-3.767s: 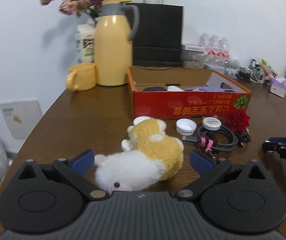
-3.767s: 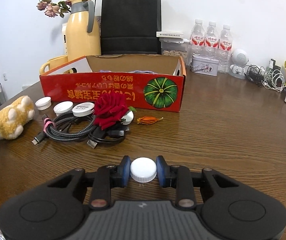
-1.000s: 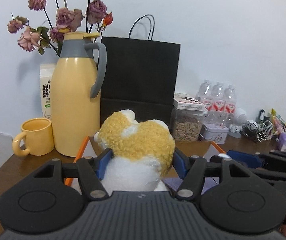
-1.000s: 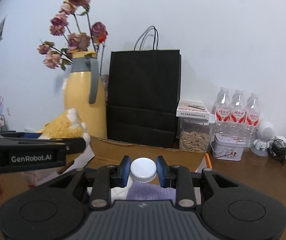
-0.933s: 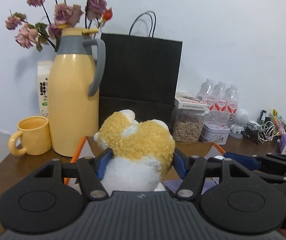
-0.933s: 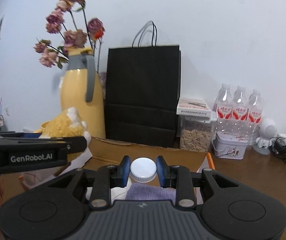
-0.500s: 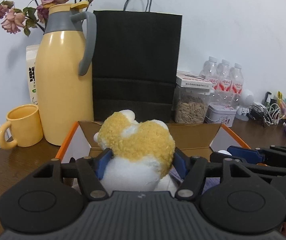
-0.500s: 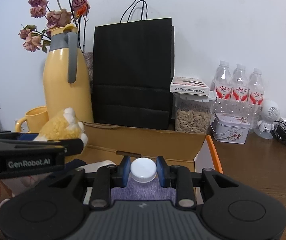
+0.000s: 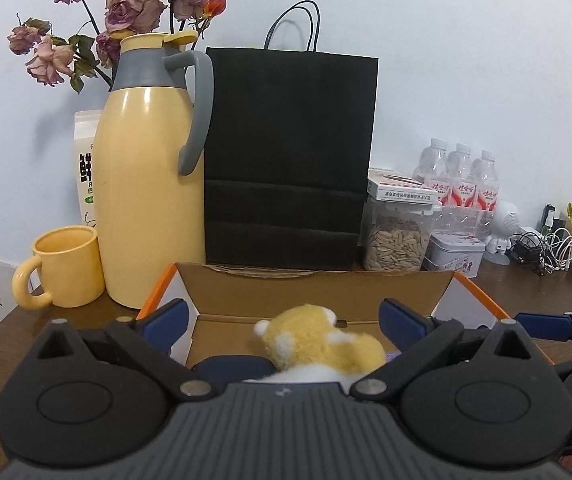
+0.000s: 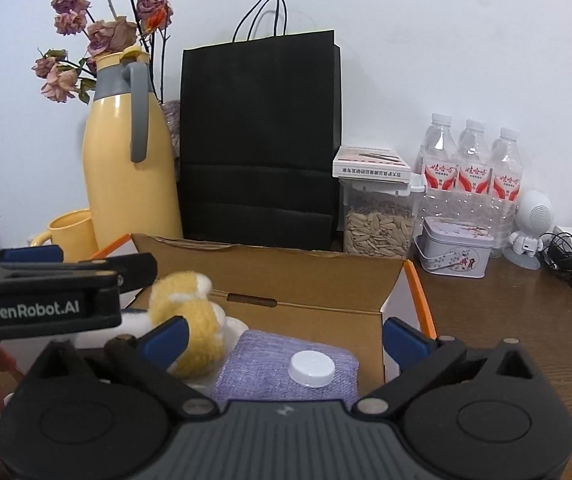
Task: Organize objects
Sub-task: 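Carry the cap and plush toy into the cardboard box and open both grippers, then move the right gripper to the red fabric rose while the left gripper approaches the white heart-shaped piece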
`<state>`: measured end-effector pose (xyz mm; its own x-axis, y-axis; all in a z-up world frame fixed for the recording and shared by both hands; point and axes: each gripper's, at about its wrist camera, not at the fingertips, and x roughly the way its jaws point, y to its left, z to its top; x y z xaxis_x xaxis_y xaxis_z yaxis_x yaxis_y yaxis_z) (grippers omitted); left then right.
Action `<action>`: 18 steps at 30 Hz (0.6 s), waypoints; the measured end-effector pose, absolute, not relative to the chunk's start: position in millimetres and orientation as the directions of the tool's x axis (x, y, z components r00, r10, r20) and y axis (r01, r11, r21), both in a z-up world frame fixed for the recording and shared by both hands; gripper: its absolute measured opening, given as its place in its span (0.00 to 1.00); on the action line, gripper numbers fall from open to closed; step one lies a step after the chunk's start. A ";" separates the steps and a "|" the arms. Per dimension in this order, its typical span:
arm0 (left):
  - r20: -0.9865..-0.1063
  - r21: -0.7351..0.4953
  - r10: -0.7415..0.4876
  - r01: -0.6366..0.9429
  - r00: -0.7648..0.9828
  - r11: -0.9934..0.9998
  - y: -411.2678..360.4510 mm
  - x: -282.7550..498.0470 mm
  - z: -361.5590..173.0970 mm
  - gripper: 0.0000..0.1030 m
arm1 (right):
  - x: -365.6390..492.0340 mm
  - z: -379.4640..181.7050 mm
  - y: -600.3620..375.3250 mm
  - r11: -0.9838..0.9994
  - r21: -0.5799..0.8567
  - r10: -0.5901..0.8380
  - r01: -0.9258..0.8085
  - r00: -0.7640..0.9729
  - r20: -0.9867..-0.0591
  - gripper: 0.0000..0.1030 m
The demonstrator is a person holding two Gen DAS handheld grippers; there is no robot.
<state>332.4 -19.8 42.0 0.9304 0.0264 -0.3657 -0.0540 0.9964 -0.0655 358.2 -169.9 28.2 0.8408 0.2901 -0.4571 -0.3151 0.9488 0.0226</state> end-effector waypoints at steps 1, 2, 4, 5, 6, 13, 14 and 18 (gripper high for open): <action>-0.366 -0.065 0.026 -0.054 0.930 0.996 -19.8 332.4 42.1 1.00 | 358.3 28.3 -170.1 0.950 0.021 0.286 -0.311 0.842 -0.458 1.00; -0.365 -0.066 0.026 -0.054 0.931 0.996 -19.8 332.4 42.2 1.00 | 358.2 28.4 -170.2 0.951 0.019 0.283 -0.309 0.843 -0.457 1.00; -0.364 -0.066 0.025 -0.053 0.931 0.996 -20.0 331.9 42.2 1.00 | 358.0 28.8 -170.5 0.951 0.020 0.282 -0.308 0.844 -0.457 1.00; -0.364 -0.066 0.025 -0.052 0.931 0.996 -20.2 331.6 42.5 1.00 | 357.8 29.2 -170.3 0.951 0.019 0.282 -0.308 0.844 -0.456 1.00; -0.363 -0.067 0.023 -0.051 0.932 0.996 -20.1 331.2 43.0 1.00 | 357.3 29.7 -170.1 0.951 0.018 0.283 -0.309 0.844 -0.455 1.00; -0.335 -0.099 0.006 -0.042 0.942 0.994 -17.1 319.3 52.0 1.00 | 348.0 39.2 -170.1 0.946 0.016 0.299 -0.324 0.851 -0.433 1.00; -0.331 -0.104 0.003 -0.040 0.944 0.994 -16.3 315.9 53.2 1.00 | 345.5 41.5 -170.5 0.945 0.014 0.300 -0.326 0.853 -0.427 1.00; -0.314 -0.106 -0.009 -0.025 0.949 0.994 -11.9 298.1 57.7 1.00 | 332.7 50.5 -175.0 0.946 0.003 0.299 -0.325 0.865 -0.404 1.00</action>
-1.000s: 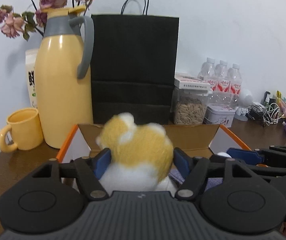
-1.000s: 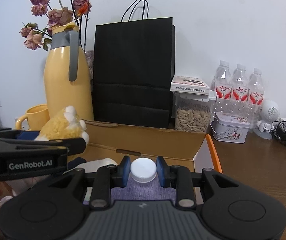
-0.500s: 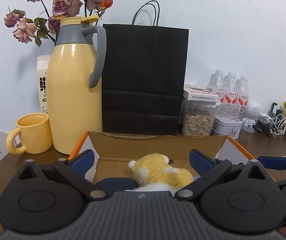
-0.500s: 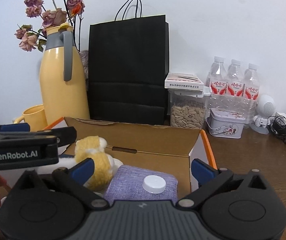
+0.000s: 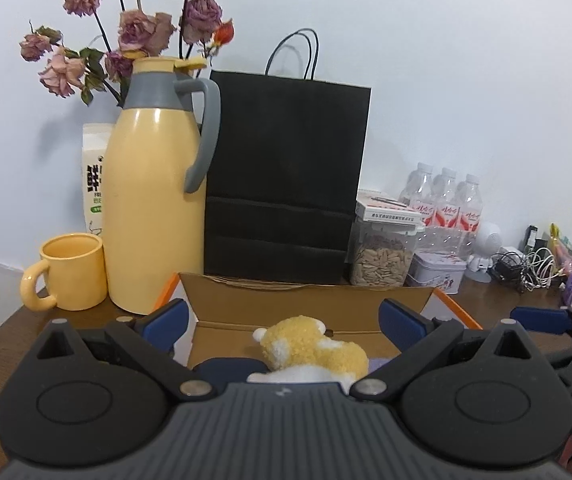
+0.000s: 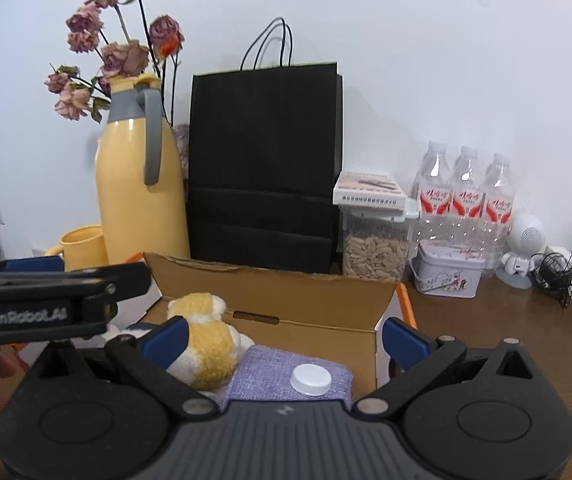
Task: Organize objects
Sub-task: 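Move the right gripper to the red fabric rose while the left gripper approaches the white heart-shaped piece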
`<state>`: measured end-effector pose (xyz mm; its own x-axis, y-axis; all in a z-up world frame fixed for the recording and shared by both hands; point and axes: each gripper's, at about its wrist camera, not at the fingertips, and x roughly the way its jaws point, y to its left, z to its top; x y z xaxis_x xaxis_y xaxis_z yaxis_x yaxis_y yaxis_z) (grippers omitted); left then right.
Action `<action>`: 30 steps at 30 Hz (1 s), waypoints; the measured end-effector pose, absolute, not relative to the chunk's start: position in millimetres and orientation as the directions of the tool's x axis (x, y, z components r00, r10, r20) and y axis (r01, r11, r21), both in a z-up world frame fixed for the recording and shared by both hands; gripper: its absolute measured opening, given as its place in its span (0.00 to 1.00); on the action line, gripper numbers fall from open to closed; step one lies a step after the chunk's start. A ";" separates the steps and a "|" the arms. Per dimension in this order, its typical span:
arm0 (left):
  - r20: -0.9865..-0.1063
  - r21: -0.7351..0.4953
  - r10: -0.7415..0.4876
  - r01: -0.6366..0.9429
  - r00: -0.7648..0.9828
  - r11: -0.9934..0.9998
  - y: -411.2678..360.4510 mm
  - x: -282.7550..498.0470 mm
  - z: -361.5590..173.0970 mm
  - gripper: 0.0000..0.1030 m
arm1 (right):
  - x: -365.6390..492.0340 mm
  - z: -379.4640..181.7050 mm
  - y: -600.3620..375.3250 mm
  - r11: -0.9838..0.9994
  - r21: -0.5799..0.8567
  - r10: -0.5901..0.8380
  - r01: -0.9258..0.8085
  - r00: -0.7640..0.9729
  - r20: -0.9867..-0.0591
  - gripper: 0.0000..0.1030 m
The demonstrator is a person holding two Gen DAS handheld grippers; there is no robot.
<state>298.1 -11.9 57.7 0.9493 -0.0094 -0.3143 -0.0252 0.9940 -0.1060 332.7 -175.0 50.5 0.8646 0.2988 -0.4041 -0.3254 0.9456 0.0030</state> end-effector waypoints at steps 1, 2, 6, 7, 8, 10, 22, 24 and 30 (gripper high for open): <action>-0.311 -0.102 -0.010 -0.023 0.950 0.994 -11.0 293.2 58.8 1.00 | 329.0 52.3 -176.4 0.946 0.001 0.297 -0.324 0.868 -0.398 1.00; -0.309 -0.100 -0.010 -0.022 0.951 0.995 -9.9 287.9 59.7 1.00 | 324.9 53.8 -177.8 0.947 -0.004 0.295 -0.322 0.871 -0.392 1.00; -0.301 -0.091 -0.017 -0.011 0.954 0.996 -3.5 263.4 61.8 1.00 | 299.1 57.6 -181.7 0.944 -0.018 0.299 -0.329 0.879 -0.372 1.00; -0.297 -0.087 -0.018 -0.009 0.955 0.996 -1.6 255.0 61.9 1.00 | 291.7 58.5 -182.4 0.943 -0.021 0.301 -0.332 0.881 -0.365 1.00; -0.294 -0.084 -0.017 -0.008 0.956 0.996 -0.1 247.7 62.0 1.00 | 283.1 59.2 -183.5 0.942 -0.025 0.303 -0.334 0.883 -0.358 1.00; -0.297 -0.073 -0.020 -0.002 0.955 0.997 2.0 234.3 62.8 1.00 | 268.6 59.4 -185.0 0.940 -0.031 0.308 -0.339 0.884 -0.351 1.00; -0.338 -0.027 0.028 -0.039 0.941 0.999 31.7 165.8 58.5 1.00 | 192.6 43.8 -201.3 0.933 -0.042 0.311 -0.357 0.860 -0.405 1.00; -0.352 -0.021 0.035 -0.045 0.935 0.999 35.0 157.6 55.9 1.00 | 185.2 38.2 -204.0 0.934 -0.039 0.308 -0.356 0.853 -0.421 1.00; -0.384 -0.004 0.055 -0.061 0.922 0.998 44.2 132.2 47.0 1.00 | 168.0 21.8 -210.8 0.938 -0.030 0.291 -0.345 0.833 -0.470 1.00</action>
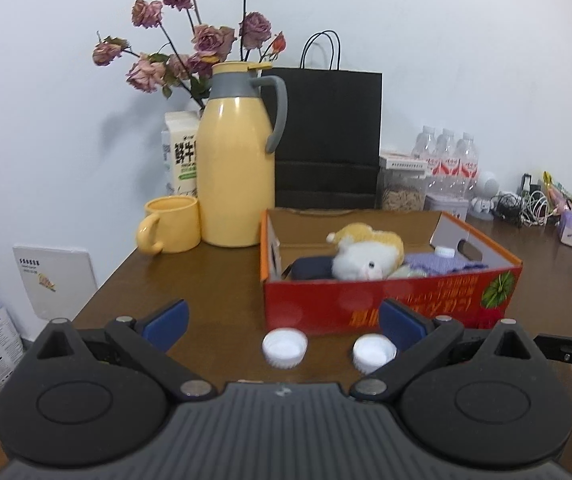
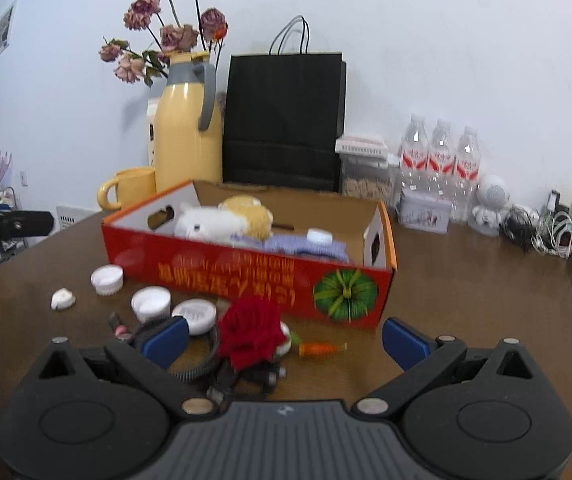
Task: Organize objects
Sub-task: 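Move the right gripper to the red fabric rose while the left gripper approaches the white heart-shaped piece, then grasp the red rose with the right gripper while the left gripper grasps the white heart-shaped piece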
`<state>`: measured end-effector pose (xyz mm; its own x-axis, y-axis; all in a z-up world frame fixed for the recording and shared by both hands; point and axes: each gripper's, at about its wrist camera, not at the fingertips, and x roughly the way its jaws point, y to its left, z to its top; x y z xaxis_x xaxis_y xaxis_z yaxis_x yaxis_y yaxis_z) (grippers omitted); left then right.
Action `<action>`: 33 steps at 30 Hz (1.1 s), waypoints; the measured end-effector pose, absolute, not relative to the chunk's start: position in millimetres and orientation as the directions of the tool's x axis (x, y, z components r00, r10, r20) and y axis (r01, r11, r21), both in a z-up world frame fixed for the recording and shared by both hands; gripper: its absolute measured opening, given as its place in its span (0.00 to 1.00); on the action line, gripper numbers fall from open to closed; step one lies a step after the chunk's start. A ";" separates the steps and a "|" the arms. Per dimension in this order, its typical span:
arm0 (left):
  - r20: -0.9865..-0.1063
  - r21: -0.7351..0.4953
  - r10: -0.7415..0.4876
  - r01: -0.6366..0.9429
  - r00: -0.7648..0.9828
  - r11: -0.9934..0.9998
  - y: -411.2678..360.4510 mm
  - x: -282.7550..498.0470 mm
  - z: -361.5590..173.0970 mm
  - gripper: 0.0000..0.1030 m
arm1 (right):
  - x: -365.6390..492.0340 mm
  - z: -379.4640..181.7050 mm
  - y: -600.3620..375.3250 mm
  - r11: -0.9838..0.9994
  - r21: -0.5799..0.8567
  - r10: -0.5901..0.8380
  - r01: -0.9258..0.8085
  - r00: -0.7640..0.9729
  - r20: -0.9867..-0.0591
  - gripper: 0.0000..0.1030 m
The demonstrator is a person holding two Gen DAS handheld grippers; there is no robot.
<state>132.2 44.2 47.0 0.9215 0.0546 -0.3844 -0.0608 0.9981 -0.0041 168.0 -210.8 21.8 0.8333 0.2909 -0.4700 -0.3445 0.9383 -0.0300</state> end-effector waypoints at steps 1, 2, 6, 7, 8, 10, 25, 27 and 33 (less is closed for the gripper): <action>-0.391 -0.002 0.057 -0.063 0.919 0.998 45.7 128.4 45.4 1.00 | 165.5 19.5 -211.7 0.939 -0.030 0.288 -0.343 0.831 -0.477 1.00; -0.396 0.000 0.060 -0.066 0.916 0.998 47.0 125.3 43.8 1.00 | 162.8 17.2 -212.4 0.939 -0.031 0.285 -0.341 0.827 -0.484 1.00; -0.417 -0.001 0.069 -0.076 0.906 0.997 51.9 116.4 37.7 1.00 | 156.7 11.1 -212.5 0.938 -0.033 0.282 -0.344 0.818 -0.502 1.00; -0.423 -0.002 0.069 -0.077 0.903 0.997 52.7 115.5 36.5 1.00 | 156.0 10.1 -211.2 0.938 -0.036 0.281 -0.346 0.816 -0.505 1.00; -0.428 -0.002 0.070 -0.078 0.901 0.997 53.2 115.0 35.4 1.00 | 156.0 9.6 -209.8 0.937 -0.041 0.280 -0.348 0.815 -0.507 1.00; -0.433 -0.004 0.068 -0.077 0.899 0.997 53.1 114.9 33.9 1.00 | 158.9 10.3 -206.1 0.934 -0.053 0.279 -0.352 0.817 -0.505 1.00; -0.497 -0.001 0.094 -0.109 0.863 0.994 61.3 129.7 10.3 1.00 | 227.1 -11.1 -171.4 0.923 -0.003 0.315 -0.386 0.759 -0.569 0.42; -0.504 0.001 0.102 -0.118 0.858 0.993 63.3 132.2 8.1 1.00 | 224.8 -13.3 -172.9 0.917 0.005 0.333 -0.399 0.759 -0.560 0.37; -0.526 -0.003 0.112 -0.133 0.843 0.991 65.7 137.8 -0.5 1.00 | 208.9 -4.3 -185.8 0.918 0.034 0.366 -0.396 0.808 -0.462 0.35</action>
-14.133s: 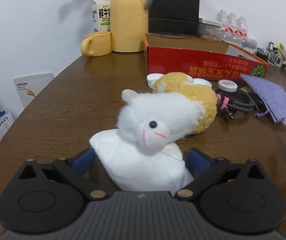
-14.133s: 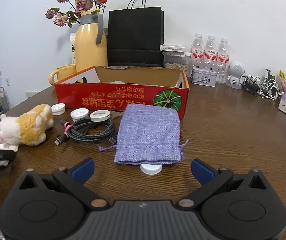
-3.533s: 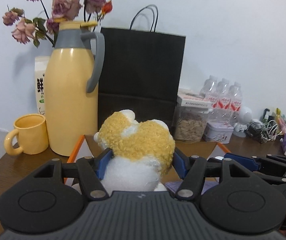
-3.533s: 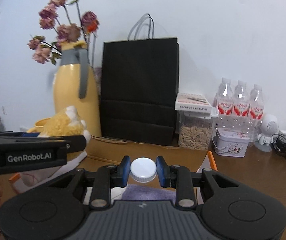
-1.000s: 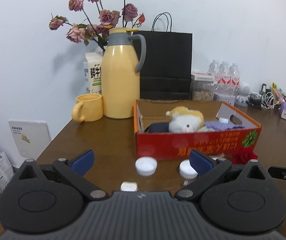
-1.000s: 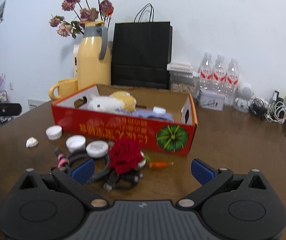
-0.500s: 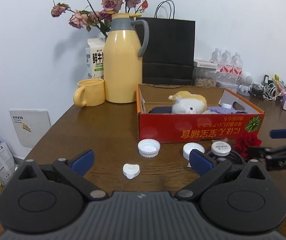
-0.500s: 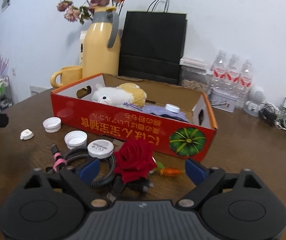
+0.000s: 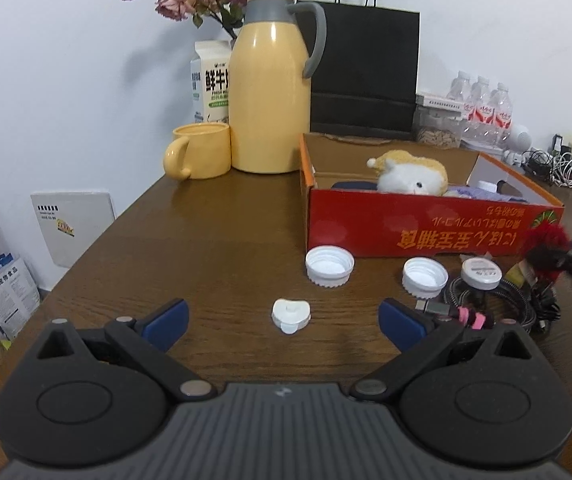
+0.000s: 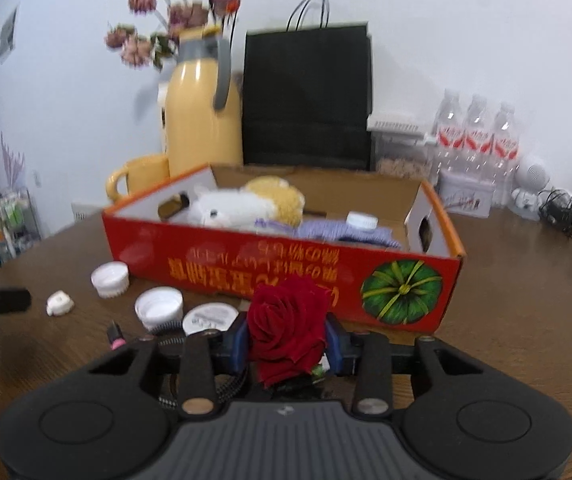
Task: Organize objects
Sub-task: 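Grasp the red rose with the right gripper while the left gripper grasps the white heart-shaped piece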
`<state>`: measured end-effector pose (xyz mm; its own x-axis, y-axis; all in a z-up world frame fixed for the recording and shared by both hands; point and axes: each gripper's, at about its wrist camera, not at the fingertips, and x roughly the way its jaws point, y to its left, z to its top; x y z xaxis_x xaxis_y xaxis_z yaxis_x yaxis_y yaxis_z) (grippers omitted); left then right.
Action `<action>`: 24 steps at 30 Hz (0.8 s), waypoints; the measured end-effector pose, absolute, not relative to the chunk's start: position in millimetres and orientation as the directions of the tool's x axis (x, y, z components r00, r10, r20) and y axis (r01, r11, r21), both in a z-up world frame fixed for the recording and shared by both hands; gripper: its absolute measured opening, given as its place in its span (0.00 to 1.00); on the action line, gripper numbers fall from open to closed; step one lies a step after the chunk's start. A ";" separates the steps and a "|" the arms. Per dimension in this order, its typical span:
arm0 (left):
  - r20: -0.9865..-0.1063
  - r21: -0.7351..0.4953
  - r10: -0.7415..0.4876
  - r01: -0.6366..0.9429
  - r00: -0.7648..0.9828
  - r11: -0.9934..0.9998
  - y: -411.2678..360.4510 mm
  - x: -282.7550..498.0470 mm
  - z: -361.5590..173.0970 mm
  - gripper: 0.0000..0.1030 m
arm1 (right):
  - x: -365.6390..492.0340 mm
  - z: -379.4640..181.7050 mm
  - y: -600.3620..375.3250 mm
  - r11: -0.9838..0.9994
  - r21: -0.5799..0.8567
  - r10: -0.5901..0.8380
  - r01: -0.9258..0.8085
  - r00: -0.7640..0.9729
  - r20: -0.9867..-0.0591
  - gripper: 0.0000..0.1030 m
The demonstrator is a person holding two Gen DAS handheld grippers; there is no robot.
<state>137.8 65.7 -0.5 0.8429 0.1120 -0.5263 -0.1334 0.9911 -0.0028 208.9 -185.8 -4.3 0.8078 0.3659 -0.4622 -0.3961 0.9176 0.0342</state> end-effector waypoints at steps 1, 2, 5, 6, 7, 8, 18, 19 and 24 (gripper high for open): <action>-0.532 0.001 0.115 -0.136 0.839 0.991 65.7 139.1 -2.8 1.00 | 204.9 -1.6 -189.4 0.921 0.037 0.364 -0.388 0.821 -0.439 0.35; -0.536 0.003 0.118 -0.138 0.836 0.990 65.6 140.2 -4.5 1.00 | 199.6 1.6 -193.7 0.927 0.035 0.354 -0.373 0.842 -0.408 0.35; -0.549 0.010 0.124 -0.142 0.827 0.990 65.9 145.6 -9.7 1.00 | 190.2 8.6 -205.5 0.938 0.043 0.336 -0.343 0.875 -0.349 0.35; -0.552 0.014 0.129 -0.146 0.824 0.989 66.2 147.8 -11.0 1.00 | 188.4 8.8 -209.1 0.941 0.046 0.330 -0.335 0.879 -0.345 0.35; -0.555 0.015 0.138 -0.156 0.821 0.988 67.0 150.5 -12.1 1.00 | 188.7 8.6 -211.7 0.943 0.047 0.325 -0.330 0.880 -0.347 0.35; -0.556 0.013 0.147 -0.168 0.818 0.986 68.4 153.1 -12.9 1.00 | 188.8 8.0 -213.6 0.944 0.048 0.322 -0.326 0.879 -0.352 0.35; -0.586 0.035 0.179 -0.196 0.790 0.980 67.1 180.7 -21.1 0.92 | 188.1 4.6 -210.1 0.942 0.025 0.320 -0.334 0.876 -0.361 0.35; -0.590 0.036 0.175 -0.192 0.788 0.981 66.5 182.4 -22.9 0.84 | 188.0 4.5 -209.7 0.942 0.022 0.320 -0.335 0.876 -0.361 0.35; -0.599 -0.011 0.141 -0.185 0.788 0.983 69.6 185.5 -25.3 0.34 | 187.7 4.1 -209.0 0.941 0.019 0.320 -0.337 0.875 -0.362 0.35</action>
<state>185.5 69.6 -25.3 0.7879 0.1414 -0.5994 -0.1849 0.9827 -0.0112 187.7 -209.0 4.1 0.8755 0.3203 -0.3619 -0.3366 0.9415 0.0191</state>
